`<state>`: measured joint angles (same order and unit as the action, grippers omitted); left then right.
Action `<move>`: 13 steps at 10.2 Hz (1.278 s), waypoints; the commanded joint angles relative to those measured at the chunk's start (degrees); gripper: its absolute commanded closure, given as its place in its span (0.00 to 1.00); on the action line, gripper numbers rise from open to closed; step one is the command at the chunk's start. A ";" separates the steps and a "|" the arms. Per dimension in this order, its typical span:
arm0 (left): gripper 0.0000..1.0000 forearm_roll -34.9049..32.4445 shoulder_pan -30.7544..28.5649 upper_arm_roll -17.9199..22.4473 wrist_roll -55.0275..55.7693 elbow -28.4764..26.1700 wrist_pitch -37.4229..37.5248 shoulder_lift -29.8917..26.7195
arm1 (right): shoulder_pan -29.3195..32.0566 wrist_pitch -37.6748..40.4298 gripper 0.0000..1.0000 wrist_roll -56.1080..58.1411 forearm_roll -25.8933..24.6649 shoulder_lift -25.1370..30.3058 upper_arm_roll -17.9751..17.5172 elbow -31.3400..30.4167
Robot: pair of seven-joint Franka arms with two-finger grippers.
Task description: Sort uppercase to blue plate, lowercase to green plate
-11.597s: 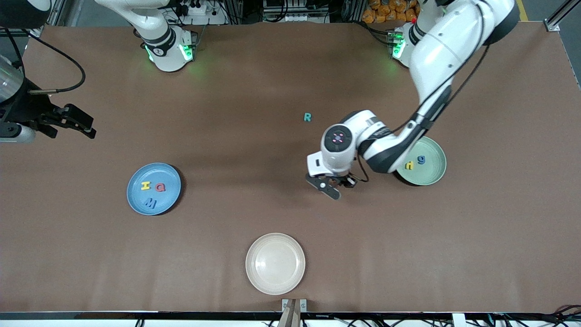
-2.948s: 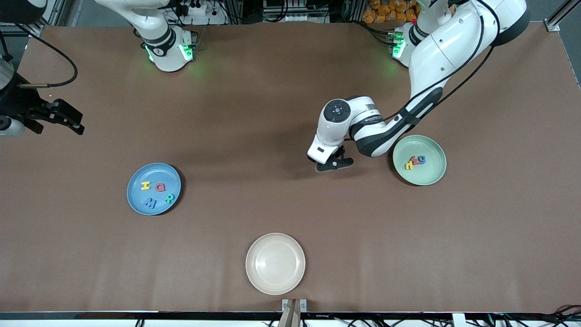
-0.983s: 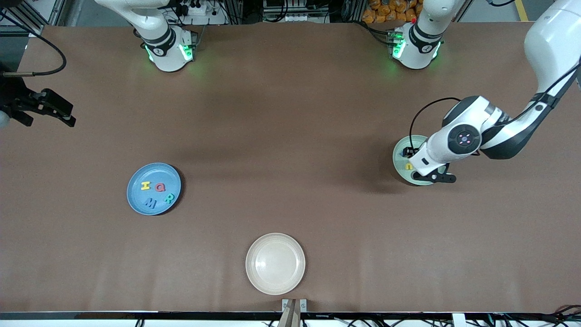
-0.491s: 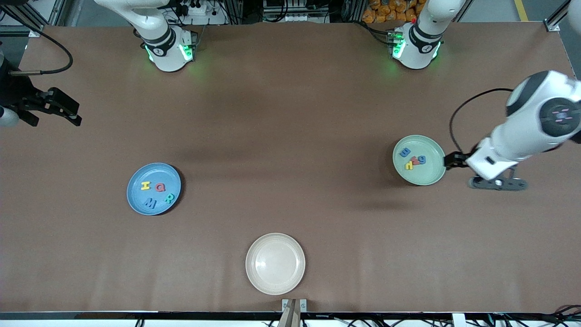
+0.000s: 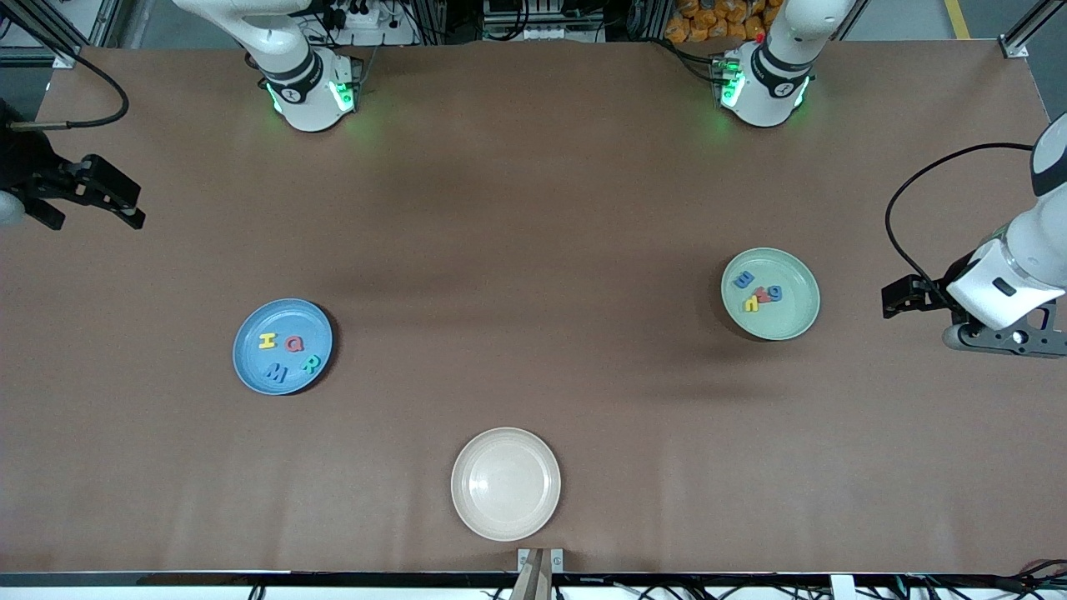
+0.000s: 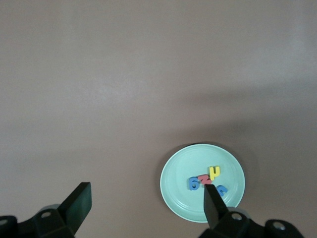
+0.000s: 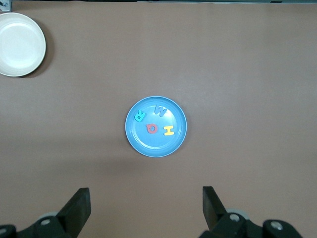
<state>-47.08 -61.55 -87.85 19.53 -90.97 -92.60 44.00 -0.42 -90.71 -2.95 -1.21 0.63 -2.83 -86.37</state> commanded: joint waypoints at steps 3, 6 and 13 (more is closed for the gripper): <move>0.00 1.90 0.73 -0.21 -3.01 2.98 1.98 -7.17 | -0.10 0.97 0.00 0.48 0.69 -0.54 -0.07 1.29; 0.00 3.66 1.34 -0.39 -4.85 5.80 3.12 -7.17 | 0.16 0.98 0.00 0.22 0.69 -0.54 0.02 1.29; 0.00 6.65 16.16 9.08 -9.69 15.63 9.09 -13.24 | 0.07 1.33 0.00 0.40 0.60 -0.54 -0.07 1.29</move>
<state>-42.15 -49.66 -82.72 11.83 -79.24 -86.33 33.04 -0.42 -90.14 -2.95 -1.21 0.39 -2.88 -85.98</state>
